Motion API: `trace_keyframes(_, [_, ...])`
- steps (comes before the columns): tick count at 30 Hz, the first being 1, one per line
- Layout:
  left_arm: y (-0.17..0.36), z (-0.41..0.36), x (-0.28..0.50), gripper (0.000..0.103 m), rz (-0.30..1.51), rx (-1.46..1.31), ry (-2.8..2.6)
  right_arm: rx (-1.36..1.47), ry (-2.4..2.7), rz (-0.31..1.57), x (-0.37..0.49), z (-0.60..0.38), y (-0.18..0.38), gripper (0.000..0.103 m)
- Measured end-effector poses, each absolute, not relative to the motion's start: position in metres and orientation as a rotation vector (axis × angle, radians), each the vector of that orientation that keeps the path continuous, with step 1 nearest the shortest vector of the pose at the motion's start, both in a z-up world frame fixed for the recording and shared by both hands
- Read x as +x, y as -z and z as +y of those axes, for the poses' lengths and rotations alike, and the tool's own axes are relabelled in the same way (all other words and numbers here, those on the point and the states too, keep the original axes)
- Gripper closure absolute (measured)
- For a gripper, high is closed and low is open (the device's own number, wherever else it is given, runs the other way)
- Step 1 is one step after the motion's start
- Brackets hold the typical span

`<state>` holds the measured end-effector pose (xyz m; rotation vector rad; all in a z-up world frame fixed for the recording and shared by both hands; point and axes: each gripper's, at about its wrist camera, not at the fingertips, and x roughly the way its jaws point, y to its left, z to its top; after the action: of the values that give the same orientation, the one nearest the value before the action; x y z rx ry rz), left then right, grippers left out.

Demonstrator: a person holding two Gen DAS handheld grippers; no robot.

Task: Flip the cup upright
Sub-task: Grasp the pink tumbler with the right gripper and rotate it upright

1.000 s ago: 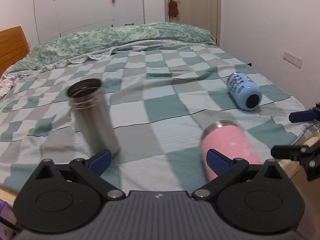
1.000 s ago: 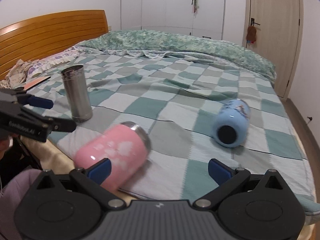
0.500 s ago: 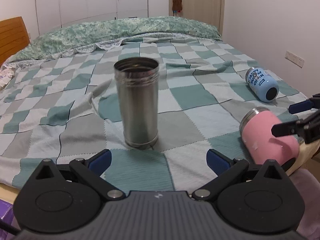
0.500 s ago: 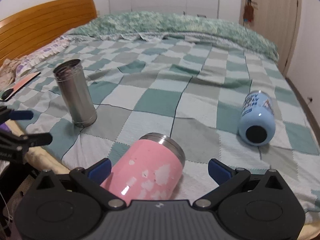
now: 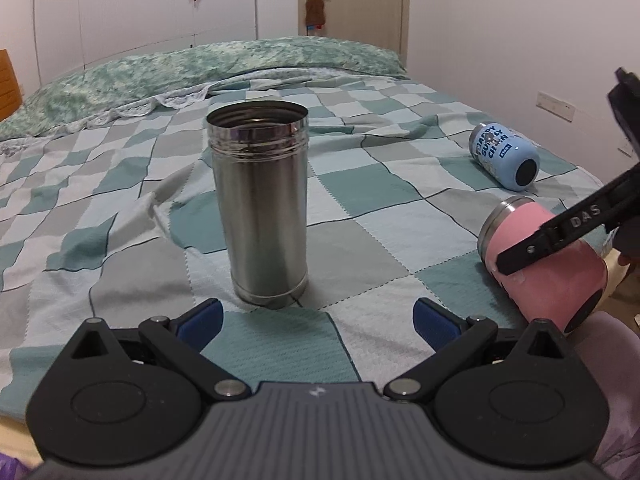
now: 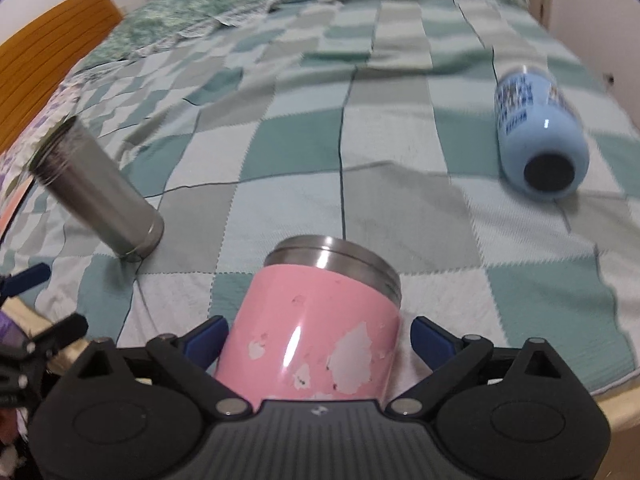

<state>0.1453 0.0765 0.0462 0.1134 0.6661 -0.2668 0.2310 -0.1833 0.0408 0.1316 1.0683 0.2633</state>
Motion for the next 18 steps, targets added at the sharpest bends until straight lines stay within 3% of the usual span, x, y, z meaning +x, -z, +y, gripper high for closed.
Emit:
trace_keyframes(9, [-0.039,0.078,0.15,0.0,0.674,0.083,0.291,0.174,-0.276,1.142,0.244,-0.174,-0.028,0.013])
trace_keyframes(18, [-0.045,0.076,0.143,0.0,0.656,0.077,0.297,0.184,-0.342,1.002,0.223,-0.183,-0.042,0.015])
